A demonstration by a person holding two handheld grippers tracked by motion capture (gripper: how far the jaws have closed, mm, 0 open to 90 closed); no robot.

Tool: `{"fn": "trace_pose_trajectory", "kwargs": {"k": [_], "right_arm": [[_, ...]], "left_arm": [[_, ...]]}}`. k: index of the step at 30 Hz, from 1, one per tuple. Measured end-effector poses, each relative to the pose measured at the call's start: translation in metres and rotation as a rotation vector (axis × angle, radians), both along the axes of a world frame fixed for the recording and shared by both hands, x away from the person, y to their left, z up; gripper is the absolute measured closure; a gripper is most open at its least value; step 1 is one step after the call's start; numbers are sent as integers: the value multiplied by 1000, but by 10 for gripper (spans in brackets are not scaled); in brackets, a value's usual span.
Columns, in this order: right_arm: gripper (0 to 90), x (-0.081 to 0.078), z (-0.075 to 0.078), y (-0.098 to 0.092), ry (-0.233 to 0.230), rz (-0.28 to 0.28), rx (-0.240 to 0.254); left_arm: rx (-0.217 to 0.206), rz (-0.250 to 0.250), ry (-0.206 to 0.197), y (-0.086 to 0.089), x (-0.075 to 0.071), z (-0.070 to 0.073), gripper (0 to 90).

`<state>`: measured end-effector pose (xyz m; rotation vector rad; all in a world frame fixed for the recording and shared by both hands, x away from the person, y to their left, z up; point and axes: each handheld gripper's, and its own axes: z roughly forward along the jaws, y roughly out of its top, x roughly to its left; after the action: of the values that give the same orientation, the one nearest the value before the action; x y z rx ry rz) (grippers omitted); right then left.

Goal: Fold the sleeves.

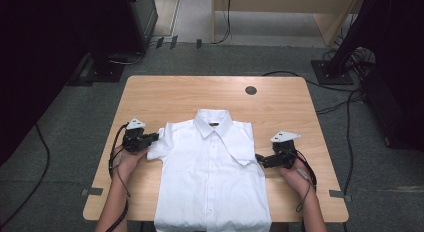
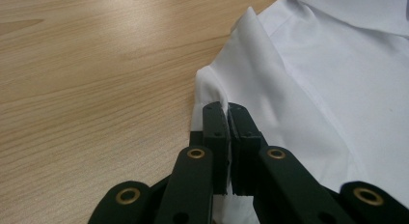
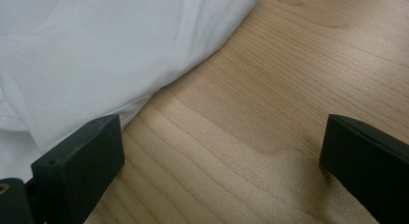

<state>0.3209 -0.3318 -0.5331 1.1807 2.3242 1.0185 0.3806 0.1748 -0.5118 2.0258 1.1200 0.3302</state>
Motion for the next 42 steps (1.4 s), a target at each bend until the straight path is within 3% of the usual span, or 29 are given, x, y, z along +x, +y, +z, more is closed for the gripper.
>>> {"fn": "trace_pose_trajectory", "kwargs": {"k": [3, 29, 42], "right_arm": [[15, 0, 0, 0, 0, -2, 1], [17, 2, 0, 1, 0, -28, -2], [17, 2, 0, 1, 0, -27, -2]], "left_arm": [[-21, -15, -11, 1, -2, 4, 879], [-45, -104, -24, -23, -17, 16, 878], [-68, -118, -35, -33, -20, 23, 877]]}}
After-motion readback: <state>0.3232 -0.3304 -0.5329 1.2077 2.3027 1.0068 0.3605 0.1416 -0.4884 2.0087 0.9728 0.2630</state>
